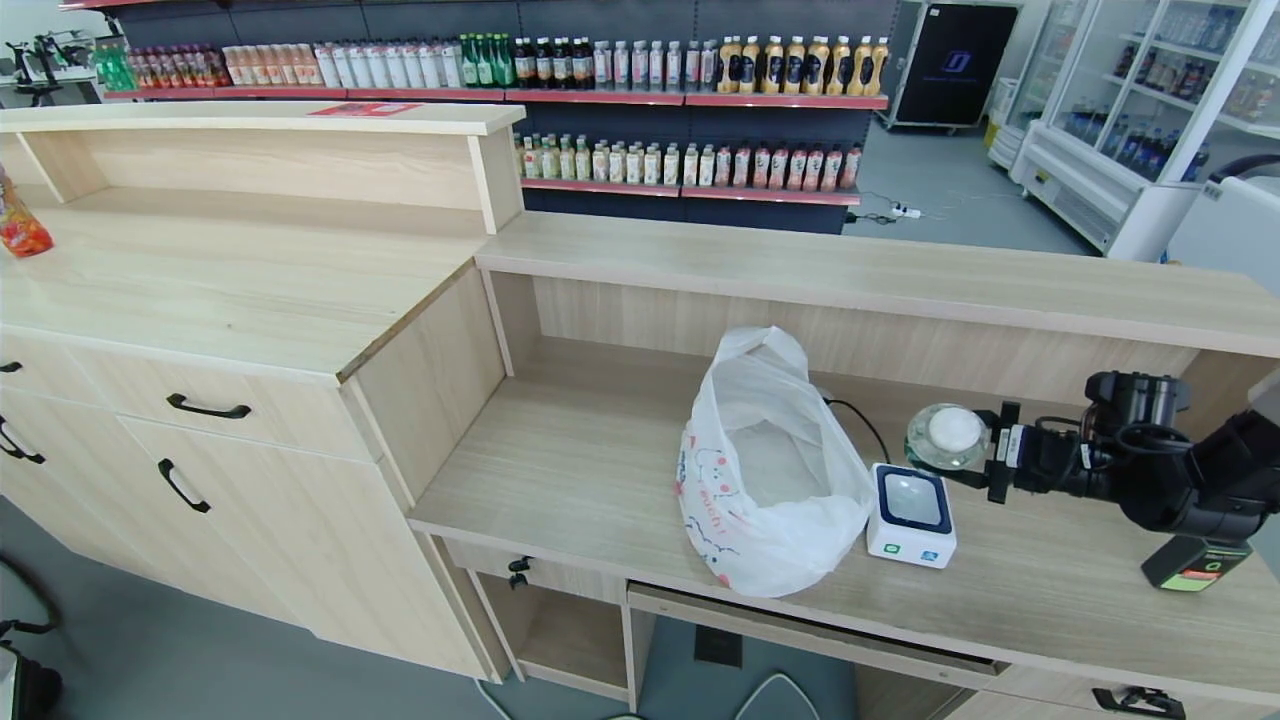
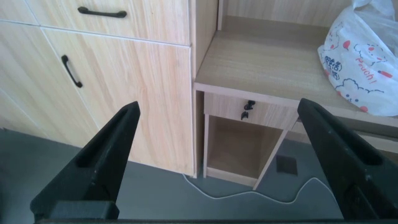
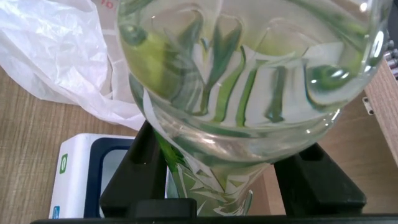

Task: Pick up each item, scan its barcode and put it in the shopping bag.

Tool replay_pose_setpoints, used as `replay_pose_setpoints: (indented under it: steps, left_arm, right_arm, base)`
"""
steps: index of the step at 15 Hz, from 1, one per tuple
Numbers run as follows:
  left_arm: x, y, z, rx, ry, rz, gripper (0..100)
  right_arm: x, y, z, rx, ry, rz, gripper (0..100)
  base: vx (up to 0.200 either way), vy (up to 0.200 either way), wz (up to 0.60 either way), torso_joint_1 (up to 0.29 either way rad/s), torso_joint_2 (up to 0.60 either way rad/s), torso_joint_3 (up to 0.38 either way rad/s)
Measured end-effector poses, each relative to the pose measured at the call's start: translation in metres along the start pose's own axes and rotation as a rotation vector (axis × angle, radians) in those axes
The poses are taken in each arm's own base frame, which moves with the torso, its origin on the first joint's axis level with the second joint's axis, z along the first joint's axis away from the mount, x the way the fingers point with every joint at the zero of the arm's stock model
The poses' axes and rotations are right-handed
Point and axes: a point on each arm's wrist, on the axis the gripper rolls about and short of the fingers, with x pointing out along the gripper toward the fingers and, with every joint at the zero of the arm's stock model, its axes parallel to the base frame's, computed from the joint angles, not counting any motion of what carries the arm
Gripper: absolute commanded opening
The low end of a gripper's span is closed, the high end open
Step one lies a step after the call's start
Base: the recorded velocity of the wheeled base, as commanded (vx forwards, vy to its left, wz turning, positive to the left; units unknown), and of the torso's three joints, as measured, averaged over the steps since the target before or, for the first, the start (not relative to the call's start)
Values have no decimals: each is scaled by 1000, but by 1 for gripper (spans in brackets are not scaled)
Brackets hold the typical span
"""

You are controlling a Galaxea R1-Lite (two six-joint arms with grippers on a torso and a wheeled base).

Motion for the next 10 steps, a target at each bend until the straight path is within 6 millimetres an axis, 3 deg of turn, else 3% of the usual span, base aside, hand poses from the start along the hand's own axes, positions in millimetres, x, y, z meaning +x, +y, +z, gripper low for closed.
replay_pose_setpoints:
  steps: [10]
  left_arm:
    - [0,0,0,0,0,0,100]
  right_arm:
    - [18,6,-6,37,-26,22,0]
  base:
    - [0,0,0,0,0,0]
